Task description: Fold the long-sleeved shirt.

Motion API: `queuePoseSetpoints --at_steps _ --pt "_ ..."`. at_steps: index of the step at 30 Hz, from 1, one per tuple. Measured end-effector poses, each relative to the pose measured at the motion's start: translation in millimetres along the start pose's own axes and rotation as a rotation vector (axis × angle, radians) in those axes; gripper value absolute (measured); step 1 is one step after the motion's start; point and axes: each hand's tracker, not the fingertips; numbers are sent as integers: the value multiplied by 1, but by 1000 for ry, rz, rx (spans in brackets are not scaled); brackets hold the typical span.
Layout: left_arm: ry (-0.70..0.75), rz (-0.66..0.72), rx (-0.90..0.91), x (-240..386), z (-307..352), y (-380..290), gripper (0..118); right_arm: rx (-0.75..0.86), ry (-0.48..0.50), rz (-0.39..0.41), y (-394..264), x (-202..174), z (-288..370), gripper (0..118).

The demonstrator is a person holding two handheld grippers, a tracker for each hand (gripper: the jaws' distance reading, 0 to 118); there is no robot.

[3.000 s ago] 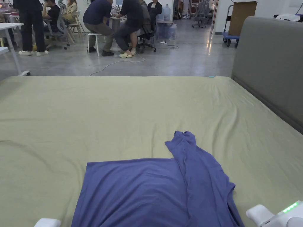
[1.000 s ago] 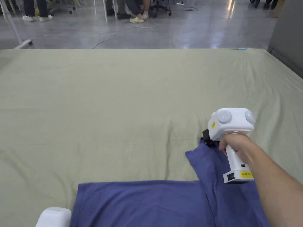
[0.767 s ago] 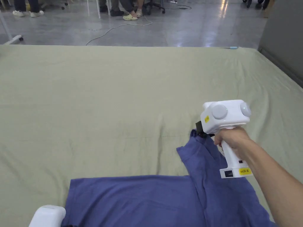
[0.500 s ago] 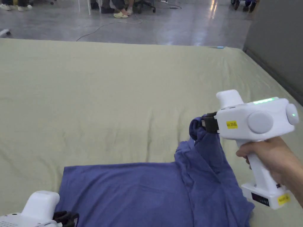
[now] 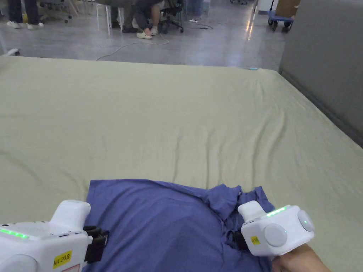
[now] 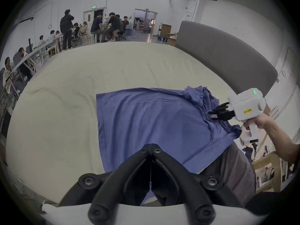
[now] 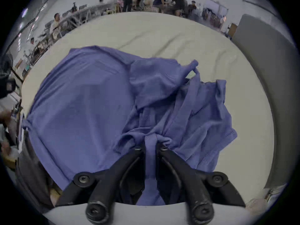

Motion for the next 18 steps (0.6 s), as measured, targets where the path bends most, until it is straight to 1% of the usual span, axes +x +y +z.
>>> queuePoseSetpoints --at_steps 1,2,3,4,5,6,7,9,10,11,13,14,15,16,18 --pt "2 -2 2 1 3 -2 0 -9 3 -19 5 0 6 7" --pt "5 -3 4 3 7 -5 0 -9 0 -36 8 1 13 10" --pt "6 -2 6 4 10 -6 0 5 -7 -54 9 1 23 20" --pt "3 1 10 4 13 -9 0 38 -16 -64 9 0 36 46" --pt "-1 3 14 5 17 -10 0 85 -4 -86 8 1 51 75" --pt "-4 6 16 5 20 -12 0 144 -5 -97 7 5 68 98" --pt "-6 9 19 5 22 -13 0 199 -5 -106 7 7 84 110" --pt "-3 14 24 5 23 -13 0 239 -52 -111 9 12 107 110" --pt "-2 17 27 4 23 -13 0 242 -91 -120 10 14 116 107" --pt "0 24 31 4 23 -12 0 247 -144 -125 10 15 122 89" --pt "-4 37 31 2 21 -11 0 263 -160 -97 8 19 127 0" --pt "-7 41 32 1 20 -11 0 257 -197 -88 10 23 128 0" --pt "-11 44 32 0 18 -10 0 231 -111 -134 11 27 125 0" --pt "-18 46 29 -1 16 -9 0 210 -78 -131 15 30 124 0" --pt "-22 45 26 -2 12 -6 0 231 -91 -144 23 40 118 0"
